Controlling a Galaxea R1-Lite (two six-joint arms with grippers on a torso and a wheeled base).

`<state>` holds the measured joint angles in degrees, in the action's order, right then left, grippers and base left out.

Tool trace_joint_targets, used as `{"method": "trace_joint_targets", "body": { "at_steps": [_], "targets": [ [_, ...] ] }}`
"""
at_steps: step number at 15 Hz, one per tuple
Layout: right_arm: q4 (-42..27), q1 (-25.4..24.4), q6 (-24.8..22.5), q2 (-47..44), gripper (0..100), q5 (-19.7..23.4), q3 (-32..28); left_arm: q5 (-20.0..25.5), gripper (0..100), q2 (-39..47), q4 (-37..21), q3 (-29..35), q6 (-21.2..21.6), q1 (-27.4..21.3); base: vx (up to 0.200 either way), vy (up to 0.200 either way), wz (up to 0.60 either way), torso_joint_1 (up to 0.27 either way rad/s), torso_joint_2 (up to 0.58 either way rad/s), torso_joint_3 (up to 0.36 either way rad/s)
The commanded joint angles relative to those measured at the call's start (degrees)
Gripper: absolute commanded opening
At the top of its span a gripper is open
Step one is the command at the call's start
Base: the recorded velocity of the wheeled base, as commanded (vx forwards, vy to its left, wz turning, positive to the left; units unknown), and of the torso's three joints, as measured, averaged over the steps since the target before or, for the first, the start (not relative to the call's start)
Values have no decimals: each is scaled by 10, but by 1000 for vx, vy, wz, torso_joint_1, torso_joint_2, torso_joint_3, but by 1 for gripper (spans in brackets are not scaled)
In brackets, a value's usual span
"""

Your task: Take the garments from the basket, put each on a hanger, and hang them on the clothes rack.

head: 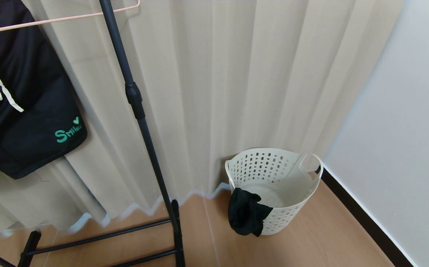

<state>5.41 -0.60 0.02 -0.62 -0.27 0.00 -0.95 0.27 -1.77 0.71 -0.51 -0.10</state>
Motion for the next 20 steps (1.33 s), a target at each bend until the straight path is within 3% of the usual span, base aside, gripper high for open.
{"method": "trace_joint_targets", "body": {
  "at_steps": [1,20],
  "targets": [
    [0,0,0,-1,100,0,0,0,100,1,0,0,0,0,0,0,0,2,2,-203],
    [0,0,-4,0,100,-1,0,-4,100,0,0,0,-2,0,0,0,0,4,4,-197]
  ]
}}
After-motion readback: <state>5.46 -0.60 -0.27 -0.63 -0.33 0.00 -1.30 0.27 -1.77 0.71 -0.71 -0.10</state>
